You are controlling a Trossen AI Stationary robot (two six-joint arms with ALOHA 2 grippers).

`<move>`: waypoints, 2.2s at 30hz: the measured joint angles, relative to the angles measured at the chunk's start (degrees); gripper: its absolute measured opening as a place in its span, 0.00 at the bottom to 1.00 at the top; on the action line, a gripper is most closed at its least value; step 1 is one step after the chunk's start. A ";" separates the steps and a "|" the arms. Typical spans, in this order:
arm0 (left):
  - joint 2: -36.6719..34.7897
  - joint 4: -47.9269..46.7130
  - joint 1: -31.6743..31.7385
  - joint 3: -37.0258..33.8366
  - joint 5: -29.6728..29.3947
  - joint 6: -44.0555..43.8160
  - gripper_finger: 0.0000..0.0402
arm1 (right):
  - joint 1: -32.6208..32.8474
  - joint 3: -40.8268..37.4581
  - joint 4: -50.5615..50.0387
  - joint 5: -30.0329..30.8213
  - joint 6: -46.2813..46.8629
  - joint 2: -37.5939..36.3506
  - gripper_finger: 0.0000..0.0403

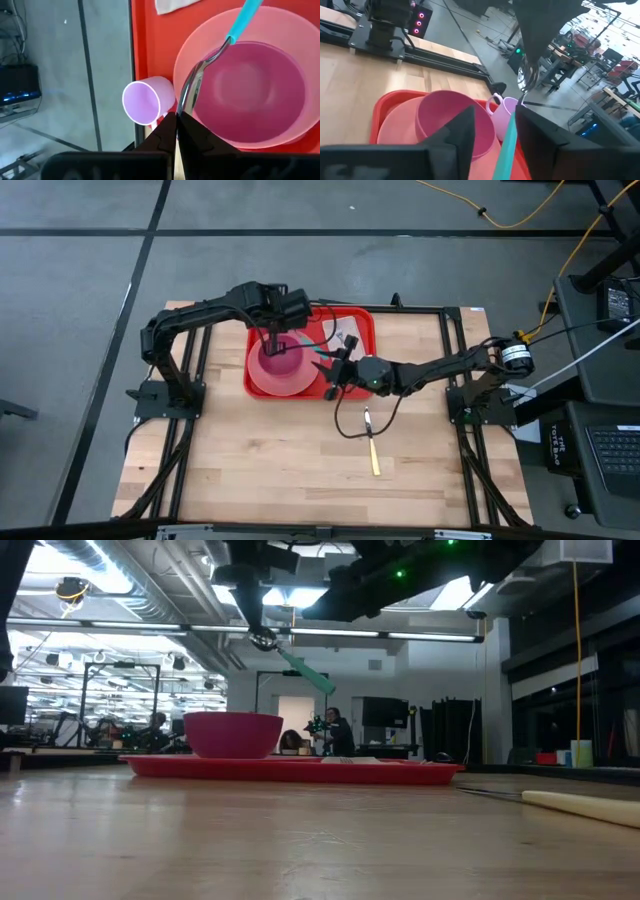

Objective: Set up tray
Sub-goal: Put the blue spoon on top of the white table napkin to the left of the orange fork

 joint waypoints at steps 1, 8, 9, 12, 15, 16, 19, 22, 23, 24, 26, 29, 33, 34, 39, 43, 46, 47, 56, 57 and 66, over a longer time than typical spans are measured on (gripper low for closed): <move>0.00 -0.01 0.00 0.00 -0.24 0.00 0.00 | 0.00 0.00 0.02 0.31 0.07 0.00 0.38; 0.00 0.26 0.24 0.00 -0.47 -0.08 0.00 | -0.15 1.27 1.31 0.41 0.23 1.86 0.47; 0.00 0.26 0.28 0.00 -0.47 -0.20 0.00 | -0.15 2.23 1.33 0.47 0.12 2.88 0.47; 0.00 0.31 0.35 0.00 -0.49 -0.32 0.00 | -0.65 5.41 1.36 3.69 -1.75 5.97 0.47; 0.00 0.33 0.33 0.00 -0.47 -0.51 0.00 | -1.63 8.22 1.20 9.63 -2.88 9.01 0.46; 0.00 0.31 0.31 0.00 -0.47 -0.54 0.00 | -1.98 8.99 1.22 10.41 -2.78 9.86 0.46; 0.00 0.28 0.32 0.00 -0.48 -0.40 0.00 | -2.82 10.99 1.45 10.16 -2.73 12.07 0.46; 0.00 0.28 0.33 0.00 -0.45 0.09 0.00 | -3.03 12.30 1.38 9.37 -2.73 14.41 0.46; 0.00 0.28 0.38 0.00 -0.45 0.23 0.00 | -3.07 12.53 1.21 9.37 -2.74 15.06 0.46; 0.00 0.28 0.37 0.00 -0.43 0.33 0.00 | -3.08 12.71 1.13 9.38 -2.74 15.69 0.46; 0.00 0.27 0.44 0.00 -0.28 0.31 0.00 | -3.13 13.10 1.19 9.82 -2.87 16.67 0.47; 0.00 0.16 0.67 0.00 -0.19 0.09 0.00 | -3.13 13.46 1.39 15.06 -2.93 17.67 0.47; 0.00 0.03 1.28 0.00 1.79 0.33 0.00 | -3.13 13.46 1.00 19.01 -2.99 17.66 0.47; 0.00 0.03 1.52 0.00 2.58 0.32 0.00 | -3.15 13.46 1.00 19.01 -3.03 17.68 0.47; 0.00 0.04 2.83 0.00 4.38 -0.30 0.00 | -3.26 13.49 0.13 18.49 -4.66 17.68 0.47; -0.02 0.02 3.95 0.00 5.13 -1.67 0.00 | -3.28 13.49 0.30 18.36 -6.18 17.66 0.47; -0.02 -0.13 4.89 0.00 8.02 -2.27 0.00 | -3.28 13.49 0.18 18.36 -6.64 17.66 0.47; -0.02 -0.15 5.11 0.00 8.79 -2.42 0.00 | -3.28 13.49 0.10 18.28 -7.34 17.66 0.47; -0.06 -0.15 5.31 0.00 8.84 -3.56 0.00 | -3.53 13.49 -0.39 17.96 -10.64 17.66 0.47; -0.07 -0.15 5.24 0.00 8.82 -3.56 0.00 | -3.60 13.49 -0.38 17.96 -10.64 17.66 0.47; -0.09 -0.22 5.24 0.00 10.17 -5.27 0.00 | -4.72 13.44 -3.27 17.98 -10.65 17.64 0.44</move>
